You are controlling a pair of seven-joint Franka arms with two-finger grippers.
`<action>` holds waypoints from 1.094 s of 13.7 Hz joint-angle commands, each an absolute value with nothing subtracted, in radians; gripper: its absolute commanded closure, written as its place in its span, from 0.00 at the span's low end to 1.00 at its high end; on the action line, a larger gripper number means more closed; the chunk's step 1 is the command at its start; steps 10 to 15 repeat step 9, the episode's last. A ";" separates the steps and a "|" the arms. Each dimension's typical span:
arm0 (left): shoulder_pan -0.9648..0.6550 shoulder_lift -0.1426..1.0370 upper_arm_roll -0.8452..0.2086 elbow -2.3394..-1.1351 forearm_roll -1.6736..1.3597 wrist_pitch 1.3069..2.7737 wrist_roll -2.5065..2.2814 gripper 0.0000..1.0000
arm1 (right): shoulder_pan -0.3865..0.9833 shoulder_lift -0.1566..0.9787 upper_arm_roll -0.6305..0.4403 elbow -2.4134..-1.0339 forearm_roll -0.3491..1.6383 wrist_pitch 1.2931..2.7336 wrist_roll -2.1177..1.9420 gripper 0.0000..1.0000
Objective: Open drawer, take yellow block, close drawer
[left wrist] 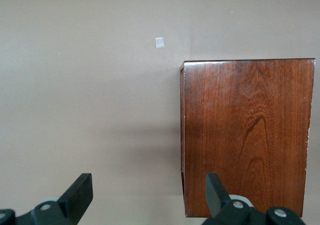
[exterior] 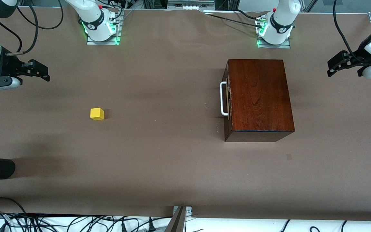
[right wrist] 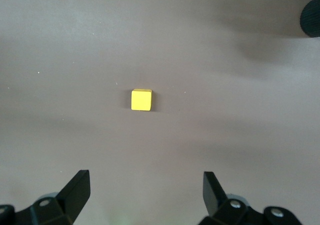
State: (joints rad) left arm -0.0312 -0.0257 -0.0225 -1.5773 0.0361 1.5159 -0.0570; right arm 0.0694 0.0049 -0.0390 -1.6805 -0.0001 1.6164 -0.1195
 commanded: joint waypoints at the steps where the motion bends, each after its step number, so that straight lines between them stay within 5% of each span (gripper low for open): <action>1: -0.040 0.005 -0.014 -1.551 0.041 1.543 -0.066 0.00 | 0.063 0.028 -0.038 -1.655 -0.012 1.588 -0.137 0.00; 15: -0.041 0.002 -0.014 -1.568 0.037 1.549 -0.063 0.00 | 0.066 0.021 -0.031 -1.654 0.008 1.634 -0.135 0.00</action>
